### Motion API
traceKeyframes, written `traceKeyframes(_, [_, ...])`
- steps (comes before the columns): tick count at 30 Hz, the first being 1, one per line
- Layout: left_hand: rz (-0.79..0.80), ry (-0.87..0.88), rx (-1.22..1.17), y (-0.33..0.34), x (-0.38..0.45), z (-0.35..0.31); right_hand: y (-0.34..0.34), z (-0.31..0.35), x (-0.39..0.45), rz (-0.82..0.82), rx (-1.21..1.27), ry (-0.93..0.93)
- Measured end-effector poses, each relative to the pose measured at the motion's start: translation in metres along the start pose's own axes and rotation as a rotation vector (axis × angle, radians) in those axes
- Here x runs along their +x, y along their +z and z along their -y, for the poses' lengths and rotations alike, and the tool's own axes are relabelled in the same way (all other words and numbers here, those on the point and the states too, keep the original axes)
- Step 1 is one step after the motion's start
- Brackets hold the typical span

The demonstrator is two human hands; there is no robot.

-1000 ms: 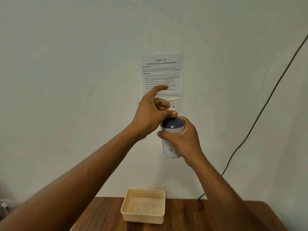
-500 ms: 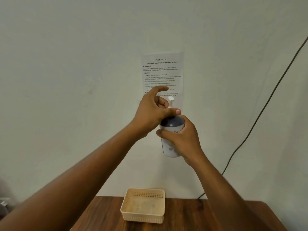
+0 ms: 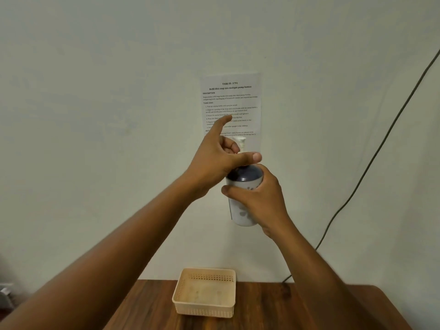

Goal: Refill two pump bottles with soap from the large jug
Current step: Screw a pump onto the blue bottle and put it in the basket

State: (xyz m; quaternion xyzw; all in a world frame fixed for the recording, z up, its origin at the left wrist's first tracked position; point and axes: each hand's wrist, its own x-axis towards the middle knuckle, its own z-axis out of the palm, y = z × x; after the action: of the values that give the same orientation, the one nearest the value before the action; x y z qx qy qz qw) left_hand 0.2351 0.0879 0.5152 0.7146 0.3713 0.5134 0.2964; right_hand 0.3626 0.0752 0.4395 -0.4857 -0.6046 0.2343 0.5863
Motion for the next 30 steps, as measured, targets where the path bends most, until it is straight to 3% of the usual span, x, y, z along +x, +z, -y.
traceKeyframes(3, [-0.080, 0.042, 0.096, 0.005, -0.002, 0.000, 0.002, -0.004, -0.001, 0.005, -0.021, 0.010])
traceKeyframes(12, [0.246, 0.000, -0.153, -0.014, 0.001, 0.001, -0.002, -0.011, -0.005, 0.044, 0.091, 0.057])
traceKeyframes(14, [0.206, 0.009, -0.055, -0.011, -0.001, 0.004, 0.000, -0.010, -0.004, 0.027, 0.083, 0.062])
traceKeyframes(17, [0.007, 0.031, 0.288, -0.003, -0.004, 0.009, 0.004, -0.009, -0.002, -0.020, 0.013, 0.021])
traceKeyframes(20, [-0.118, 0.064, 0.350, 0.004, -0.007, 0.013, 0.006, -0.009, -0.001, -0.046, -0.001, 0.000])
traceKeyframes(23, [-0.073, 0.102, 0.398, 0.004, -0.006, 0.012, 0.007, -0.010, -0.002, -0.054, -0.008, -0.010])
traceKeyframes(30, [0.110, 0.090, 0.267, -0.008, -0.006, 0.019, 0.007, -0.015, -0.011, -0.030, 0.010, -0.012])
